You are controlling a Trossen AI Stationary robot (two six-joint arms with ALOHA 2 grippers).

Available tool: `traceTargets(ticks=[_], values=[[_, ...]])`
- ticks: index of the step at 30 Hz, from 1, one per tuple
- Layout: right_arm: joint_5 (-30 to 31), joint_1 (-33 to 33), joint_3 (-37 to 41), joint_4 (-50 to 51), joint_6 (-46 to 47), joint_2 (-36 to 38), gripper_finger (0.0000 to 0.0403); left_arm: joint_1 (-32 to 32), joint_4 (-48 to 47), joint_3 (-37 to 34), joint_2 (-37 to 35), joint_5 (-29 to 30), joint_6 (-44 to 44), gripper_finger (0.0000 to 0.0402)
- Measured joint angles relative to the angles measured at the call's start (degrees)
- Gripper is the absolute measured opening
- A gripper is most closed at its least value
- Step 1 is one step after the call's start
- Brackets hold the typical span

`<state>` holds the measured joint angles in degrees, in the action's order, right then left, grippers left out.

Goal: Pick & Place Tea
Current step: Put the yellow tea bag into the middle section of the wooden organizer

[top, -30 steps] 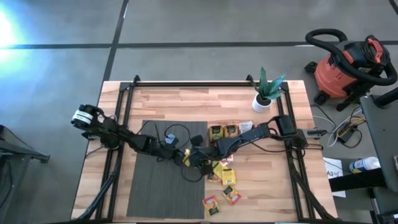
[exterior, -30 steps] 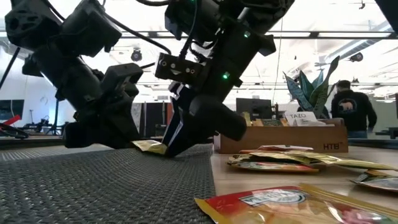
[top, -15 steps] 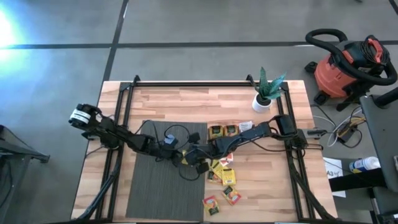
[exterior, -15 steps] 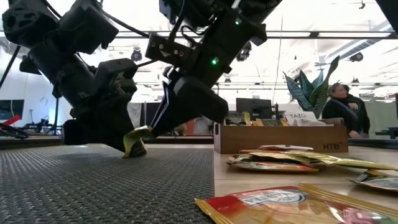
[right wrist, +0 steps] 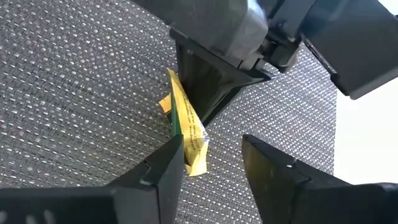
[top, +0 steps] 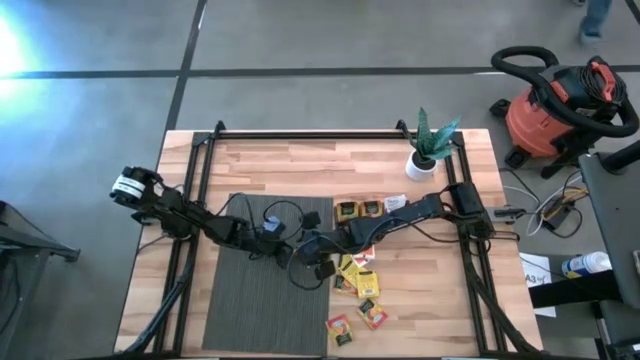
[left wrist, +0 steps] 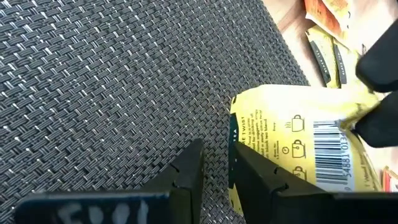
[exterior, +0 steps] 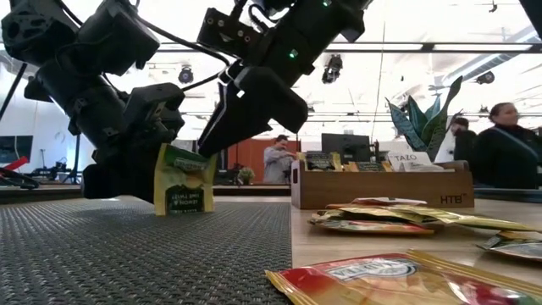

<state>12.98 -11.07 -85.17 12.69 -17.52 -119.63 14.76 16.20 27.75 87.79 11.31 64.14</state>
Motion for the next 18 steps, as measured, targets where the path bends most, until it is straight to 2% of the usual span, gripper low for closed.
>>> traceTargets(ticks=[8,13,18], values=[[0.8,0.1,0.0,-1.2,1.1,0.0,0.018,0.0,-0.1,0.0,-0.1,-0.7,0.0,0.0084],[6.0,0.7,-1.1,-2.6,6.0,0.5,0.018,0.0,-0.2,0.0,-0.1,-1.2,0.2,0.0084],[6.7,1.7,-2.3,-0.1,7.9,1.7,0.018,0.0,-0.3,0.0,-0.1,-1.4,0.4,0.0084]])
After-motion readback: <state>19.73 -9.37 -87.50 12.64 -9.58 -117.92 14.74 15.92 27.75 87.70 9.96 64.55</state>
